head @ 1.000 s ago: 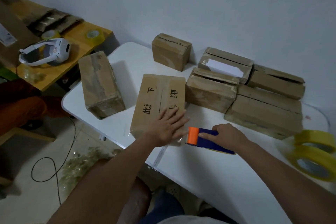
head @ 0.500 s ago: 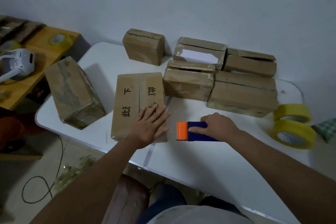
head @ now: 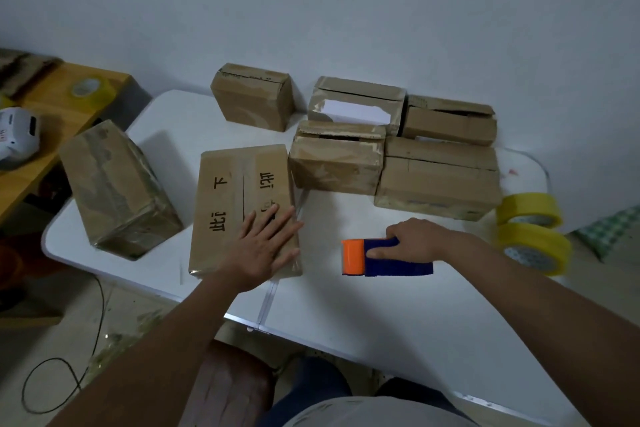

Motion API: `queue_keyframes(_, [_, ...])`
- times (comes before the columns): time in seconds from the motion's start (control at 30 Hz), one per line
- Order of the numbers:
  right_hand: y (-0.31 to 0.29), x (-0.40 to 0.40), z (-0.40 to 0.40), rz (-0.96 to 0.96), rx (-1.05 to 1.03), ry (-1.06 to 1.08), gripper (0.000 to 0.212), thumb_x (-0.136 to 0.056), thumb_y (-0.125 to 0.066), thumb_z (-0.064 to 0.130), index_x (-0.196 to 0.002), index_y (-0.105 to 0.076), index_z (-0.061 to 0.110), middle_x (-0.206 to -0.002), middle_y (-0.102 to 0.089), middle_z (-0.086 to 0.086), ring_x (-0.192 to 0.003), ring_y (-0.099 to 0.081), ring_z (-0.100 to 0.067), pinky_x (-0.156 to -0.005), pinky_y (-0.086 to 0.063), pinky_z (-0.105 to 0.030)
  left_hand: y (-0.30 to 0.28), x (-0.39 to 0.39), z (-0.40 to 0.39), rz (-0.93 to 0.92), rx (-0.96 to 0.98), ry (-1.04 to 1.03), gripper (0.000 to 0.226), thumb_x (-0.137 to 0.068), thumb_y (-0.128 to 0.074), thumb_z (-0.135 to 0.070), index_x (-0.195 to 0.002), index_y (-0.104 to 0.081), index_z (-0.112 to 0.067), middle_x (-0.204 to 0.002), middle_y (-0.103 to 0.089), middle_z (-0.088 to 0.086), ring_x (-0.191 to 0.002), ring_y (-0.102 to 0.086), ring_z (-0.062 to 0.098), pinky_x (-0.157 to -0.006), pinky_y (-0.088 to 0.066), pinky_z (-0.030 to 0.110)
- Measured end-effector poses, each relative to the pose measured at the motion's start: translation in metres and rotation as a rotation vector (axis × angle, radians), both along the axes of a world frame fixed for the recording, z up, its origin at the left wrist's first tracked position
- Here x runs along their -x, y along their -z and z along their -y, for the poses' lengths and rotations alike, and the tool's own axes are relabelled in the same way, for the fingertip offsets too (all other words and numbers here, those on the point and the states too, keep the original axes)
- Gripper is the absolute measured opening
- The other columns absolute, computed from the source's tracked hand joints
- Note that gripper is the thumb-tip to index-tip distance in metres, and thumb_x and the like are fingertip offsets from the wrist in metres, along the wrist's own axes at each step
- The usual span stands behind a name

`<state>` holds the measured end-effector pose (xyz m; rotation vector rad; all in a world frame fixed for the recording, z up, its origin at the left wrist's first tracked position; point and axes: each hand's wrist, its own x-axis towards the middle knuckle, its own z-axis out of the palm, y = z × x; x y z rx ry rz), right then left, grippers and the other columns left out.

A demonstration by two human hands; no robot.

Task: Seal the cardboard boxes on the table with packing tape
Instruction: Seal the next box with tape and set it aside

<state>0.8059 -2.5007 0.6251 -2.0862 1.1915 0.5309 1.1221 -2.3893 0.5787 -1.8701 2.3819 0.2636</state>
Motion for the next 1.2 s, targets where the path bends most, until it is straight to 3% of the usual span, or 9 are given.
queue_keyframes(0.23, [0.002,0.004,-0.013,0.12,0.105,0.067,0.059,-0.085,-0.048,0.071,-0.095,-0.063,0.015,-0.087,-0.063,-0.004,-0.078,-0.06,-0.018,-0.067,-0.044,-0.029,0.0,0.001,-0.002,0.0,0.025,0.002,0.068,-0.095,0.002,-0.067,-0.155,-0.012,-0.038,-0.165,-0.004,-0.009,-0.153,0.002,0.019,-0.123,-0.003,0.048])
queue_keyframes(0.33, [-0.004,-0.001,-0.015,0.048,0.286,0.042,0.06,-0.082,-0.045,0.077,-0.082,-0.058,0.019,-0.075,-0.055,0.002,-0.069,-0.054,-0.015,-0.059,-0.04,-0.029,0.001,0.002,-0.001,-0.01,0.02,0.0,0.067,-0.095,0.003,-0.067,-0.154,-0.009,-0.039,-0.164,-0.002,-0.01,-0.153,0.005,0.018,-0.123,-0.001,0.048])
queue_keyframes(0.43, [-0.007,-0.013,-0.02,-0.053,0.332,0.02,0.058,-0.083,-0.042,0.078,-0.078,-0.05,0.02,-0.07,-0.048,0.004,-0.067,-0.051,-0.015,-0.059,-0.035,-0.029,0.0,0.003,-0.001,0.011,0.004,0.001,0.066,-0.094,0.006,-0.067,-0.153,-0.007,-0.042,-0.164,0.003,-0.009,-0.153,0.008,0.018,-0.123,0.001,0.048])
queue_keyframes(0.6, [-0.002,-0.032,-0.027,-0.16,0.353,0.027,0.059,-0.088,-0.039,0.074,-0.081,-0.052,0.017,-0.068,-0.043,0.002,-0.068,-0.051,-0.018,-0.062,-0.037,-0.03,-0.005,0.009,-0.005,0.009,-0.002,-0.008,0.064,-0.095,0.007,-0.064,-0.147,-0.028,-0.053,-0.165,0.002,-0.003,-0.152,0.009,0.023,-0.122,0.0,0.052])
queue_keyframes(0.93, [0.013,-0.062,-0.011,-0.207,0.322,0.012,0.063,-0.091,-0.04,0.07,-0.105,-0.061,0.012,-0.095,-0.06,-0.006,-0.079,-0.055,-0.02,-0.069,-0.039,-0.031,-0.002,0.01,-0.006,0.048,-0.032,-0.037,0.07,-0.089,0.022,-0.064,-0.146,-0.018,-0.059,-0.162,0.019,-0.004,-0.15,0.02,0.024,-0.121,0.006,0.052])
queue_keyframes(1.07, [0.024,-0.08,-0.006,-0.218,0.28,0.064,0.055,-0.093,-0.043,0.064,-0.1,-0.061,0.013,-0.081,-0.051,-0.003,-0.076,-0.051,-0.02,-0.069,-0.039,-0.032,-0.004,0.01,-0.006,0.021,-0.009,-0.034,0.064,-0.094,0.015,-0.063,-0.143,-0.025,-0.057,-0.166,0.005,-0.001,-0.152,0.013,0.026,-0.121,0.002,0.054])
queue_keyframes(1.2, [0.022,-0.055,0.015,-0.387,0.248,0.177,0.045,-0.095,-0.044,0.057,-0.099,-0.06,0.015,-0.078,-0.048,-0.001,-0.08,-0.052,-0.019,-0.07,-0.04,-0.03,0.0,0.007,-0.014,-0.026,0.074,-0.025,0.047,-0.101,-0.003,-0.058,-0.137,-0.034,-0.055,-0.165,-0.011,0.002,-0.152,-0.003,0.03,-0.12,-0.01,0.058])
